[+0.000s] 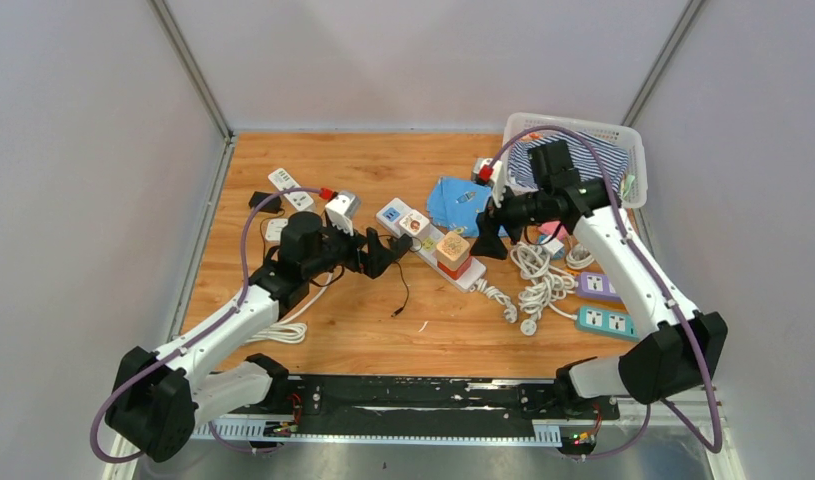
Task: Pull the plug off the socket
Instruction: Move the socket to the center of the board.
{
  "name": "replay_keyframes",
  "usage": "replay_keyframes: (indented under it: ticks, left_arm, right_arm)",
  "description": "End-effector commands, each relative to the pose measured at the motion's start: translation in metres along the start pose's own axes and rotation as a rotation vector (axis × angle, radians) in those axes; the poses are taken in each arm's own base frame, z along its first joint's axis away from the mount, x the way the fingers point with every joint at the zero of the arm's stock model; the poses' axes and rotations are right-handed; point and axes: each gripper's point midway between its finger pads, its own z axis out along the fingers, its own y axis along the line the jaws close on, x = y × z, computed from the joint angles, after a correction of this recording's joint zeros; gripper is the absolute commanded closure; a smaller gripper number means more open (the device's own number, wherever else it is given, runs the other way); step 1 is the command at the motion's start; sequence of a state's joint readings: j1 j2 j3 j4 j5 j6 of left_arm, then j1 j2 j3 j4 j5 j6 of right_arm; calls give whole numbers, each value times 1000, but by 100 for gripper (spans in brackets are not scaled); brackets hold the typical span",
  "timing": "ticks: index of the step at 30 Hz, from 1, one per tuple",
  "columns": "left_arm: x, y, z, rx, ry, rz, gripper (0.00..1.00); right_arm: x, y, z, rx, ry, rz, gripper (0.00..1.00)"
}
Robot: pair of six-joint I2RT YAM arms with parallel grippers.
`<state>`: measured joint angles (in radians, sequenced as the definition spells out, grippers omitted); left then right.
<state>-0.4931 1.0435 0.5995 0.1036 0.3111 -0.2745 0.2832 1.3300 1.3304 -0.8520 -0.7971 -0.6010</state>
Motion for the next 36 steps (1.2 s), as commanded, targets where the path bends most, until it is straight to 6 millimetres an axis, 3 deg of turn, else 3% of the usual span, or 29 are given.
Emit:
replay_keyframes:
  ticks: [1, 7, 12, 20, 28, 36]
  left_arm:
    - [-8, -17, 1, 70, -21, -62, 0]
    - [-24, -54, 0, 170, -47, -56, 0]
    - [-36, -82, 5, 183, -76, -14, 0]
    - [-36, -92, 34, 54, -80, 73, 0]
    - [-33, -104, 62, -38, -46, 194, 0]
    - [-15, -99, 84, -144, 74, 240, 0]
  right_arm:
    - [-4, 6, 24, -17, 54, 23, 19]
    - [12, -10, 35, 36, 31, 124, 20]
    - [21, -24, 24, 50, -76, 276, 22]
    - [46, -46, 29, 65, -126, 474, 27]
    - [69, -63, 42, 35, -107, 652, 44]
    - [86, -62, 63, -70, -73, 757, 56]
